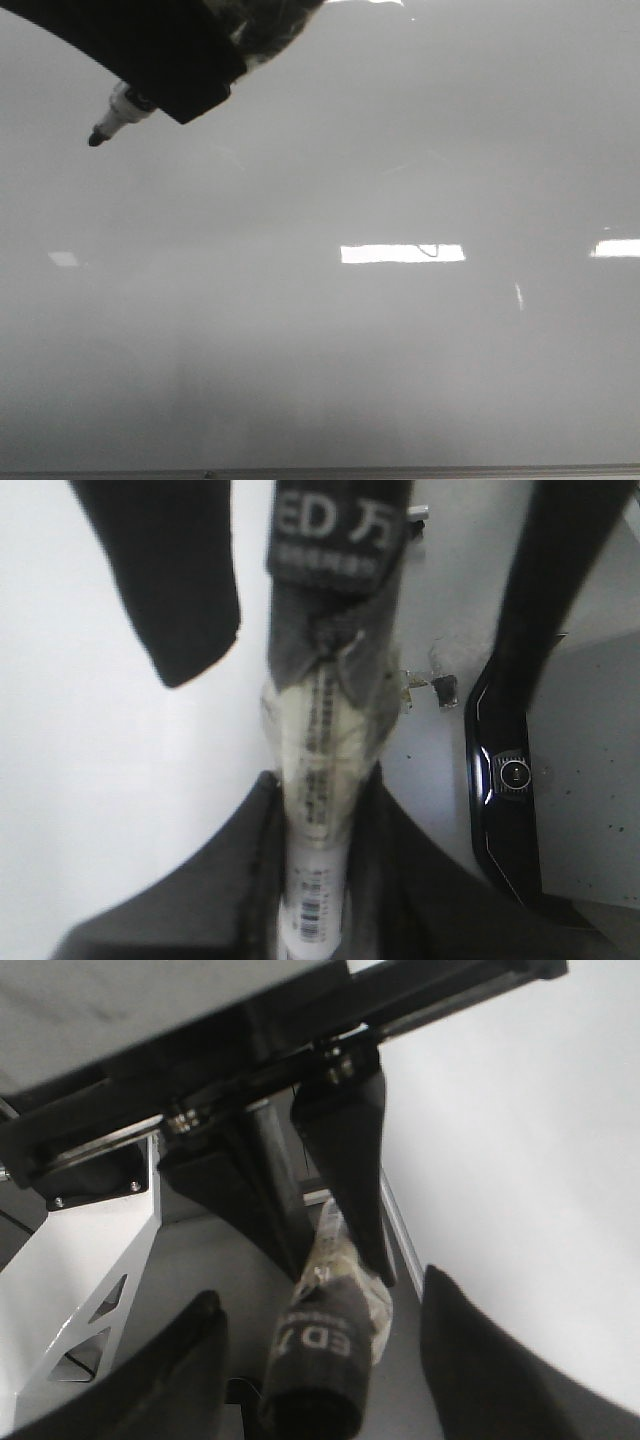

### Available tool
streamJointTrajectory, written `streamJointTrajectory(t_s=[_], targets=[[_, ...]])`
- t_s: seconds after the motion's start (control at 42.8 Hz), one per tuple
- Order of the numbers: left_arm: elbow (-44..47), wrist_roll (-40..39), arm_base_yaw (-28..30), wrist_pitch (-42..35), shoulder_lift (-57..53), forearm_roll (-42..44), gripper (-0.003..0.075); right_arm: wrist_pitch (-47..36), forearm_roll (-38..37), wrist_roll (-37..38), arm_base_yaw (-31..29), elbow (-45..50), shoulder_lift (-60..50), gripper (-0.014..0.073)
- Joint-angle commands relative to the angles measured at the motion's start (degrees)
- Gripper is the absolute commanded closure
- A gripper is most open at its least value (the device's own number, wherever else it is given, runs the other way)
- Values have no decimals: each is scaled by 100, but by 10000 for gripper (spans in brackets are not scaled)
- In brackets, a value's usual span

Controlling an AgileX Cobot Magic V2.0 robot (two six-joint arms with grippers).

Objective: Write number 5 on whiteboard

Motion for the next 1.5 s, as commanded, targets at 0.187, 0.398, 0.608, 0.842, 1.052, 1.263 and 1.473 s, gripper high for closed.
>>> streamJointTrajectory(t_s=[0.187,0.398,0.608,0.842,1.052,1.263,1.473], targets=[[-185,-8,-37,-268,-173,-186,702,-104,340,-80,3,-207,-77,428],[-185,-8,-37,-268,-173,-186,702,1,339,-80,3,-207,-50,596],[-185,-8,-37,-268,-173,-186,702,551,33,217,-2,-469,213,662],[-185,-8,-27,-496,-173,-186,498,1022,-984,954,-7,-843,461,662],[-185,-8,-27,-702,-173,-186,128,1072,-1576,1537,-18,-785,360,662],[-185,-8,-27,-530,-173,-149,132,977,-2021,2054,-507,-406,-28,662],[-185,-370,-1,-180,-173,-102,338,-68,-2023,2379,-1681,489,-992,662]])
